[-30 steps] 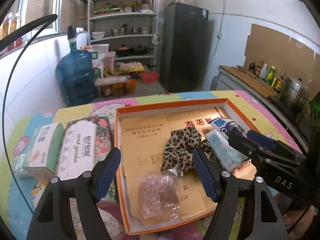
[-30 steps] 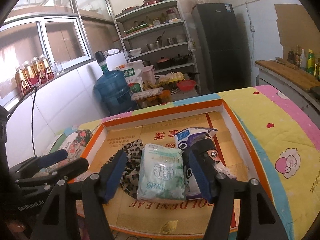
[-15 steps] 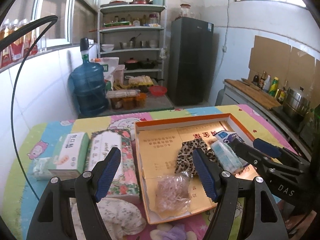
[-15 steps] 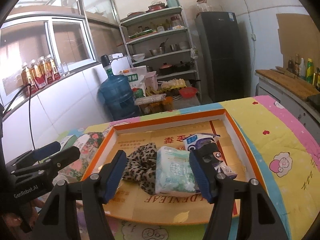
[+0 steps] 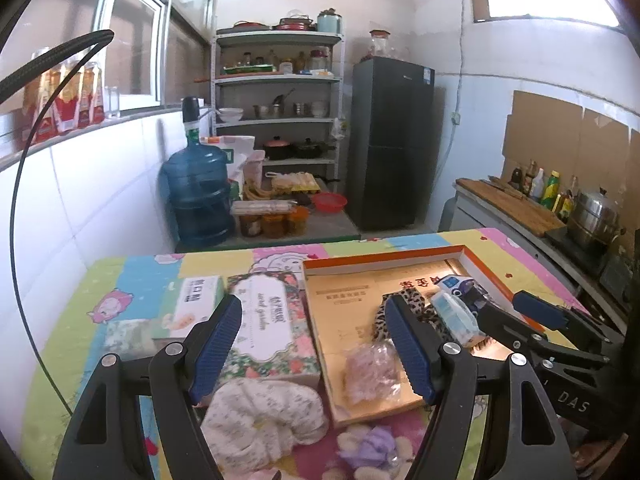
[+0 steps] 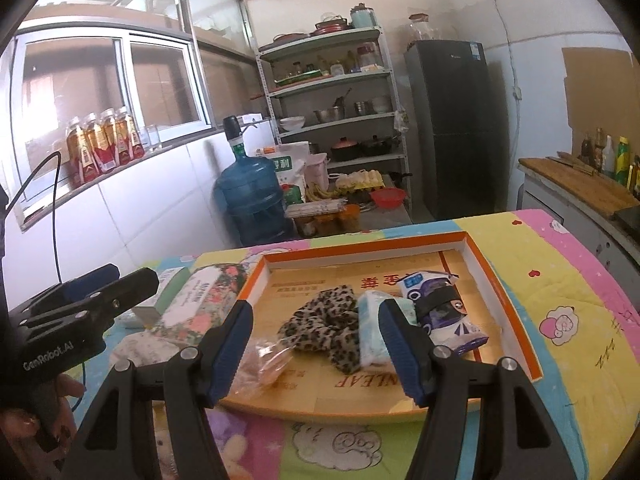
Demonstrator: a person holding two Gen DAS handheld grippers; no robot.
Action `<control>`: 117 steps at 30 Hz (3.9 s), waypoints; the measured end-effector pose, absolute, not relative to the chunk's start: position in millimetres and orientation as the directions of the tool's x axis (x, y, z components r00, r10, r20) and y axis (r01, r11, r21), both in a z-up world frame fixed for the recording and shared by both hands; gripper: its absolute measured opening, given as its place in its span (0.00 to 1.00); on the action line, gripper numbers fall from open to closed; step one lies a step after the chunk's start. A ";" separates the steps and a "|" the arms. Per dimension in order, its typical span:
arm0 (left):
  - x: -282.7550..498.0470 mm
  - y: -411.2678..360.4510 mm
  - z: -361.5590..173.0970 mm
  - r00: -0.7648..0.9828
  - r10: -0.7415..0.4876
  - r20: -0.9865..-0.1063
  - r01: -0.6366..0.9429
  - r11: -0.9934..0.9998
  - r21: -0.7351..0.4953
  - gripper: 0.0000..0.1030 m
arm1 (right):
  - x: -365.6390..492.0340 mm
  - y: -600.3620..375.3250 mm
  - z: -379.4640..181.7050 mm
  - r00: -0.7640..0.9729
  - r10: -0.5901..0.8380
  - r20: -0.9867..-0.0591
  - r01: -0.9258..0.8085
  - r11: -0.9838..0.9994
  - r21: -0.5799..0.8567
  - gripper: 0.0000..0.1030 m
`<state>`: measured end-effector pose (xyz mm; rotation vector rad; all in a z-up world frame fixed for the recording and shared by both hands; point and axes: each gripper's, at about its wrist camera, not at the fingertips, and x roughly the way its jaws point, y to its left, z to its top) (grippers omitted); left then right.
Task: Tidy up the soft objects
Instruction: 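Move both tools back from the lid toward the plush toys and scrunchie, then grasp the white floral scrunchie with the left gripper while the right grasps the pink plush bunny, then carry the scrunchie and plush bunny over the box lid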
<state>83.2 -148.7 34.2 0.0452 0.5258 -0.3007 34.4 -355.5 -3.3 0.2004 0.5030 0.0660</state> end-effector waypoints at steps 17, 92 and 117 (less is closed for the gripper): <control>53.6 -72.3 35.3 0.848 -0.218 -0.484 0.215 0.975 -0.063 0.73 | 2.0 -309.3 7.8 0.883 0.129 -0.452 -0.056 0.984 0.171 0.63; 68.3 -71.5 -49.8 0.732 -0.344 -0.588 0.334 0.934 -0.129 0.17 | 17.1 -277.5 -80.4 0.743 0.291 -0.603 -0.124 0.945 0.302 0.33; 38.2 -81.4 5.4 0.821 -0.327 -0.469 0.297 0.945 -0.139 0.17 | 1.3 -302.5 -56.7 0.774 0.249 -0.582 -0.108 0.958 0.265 0.33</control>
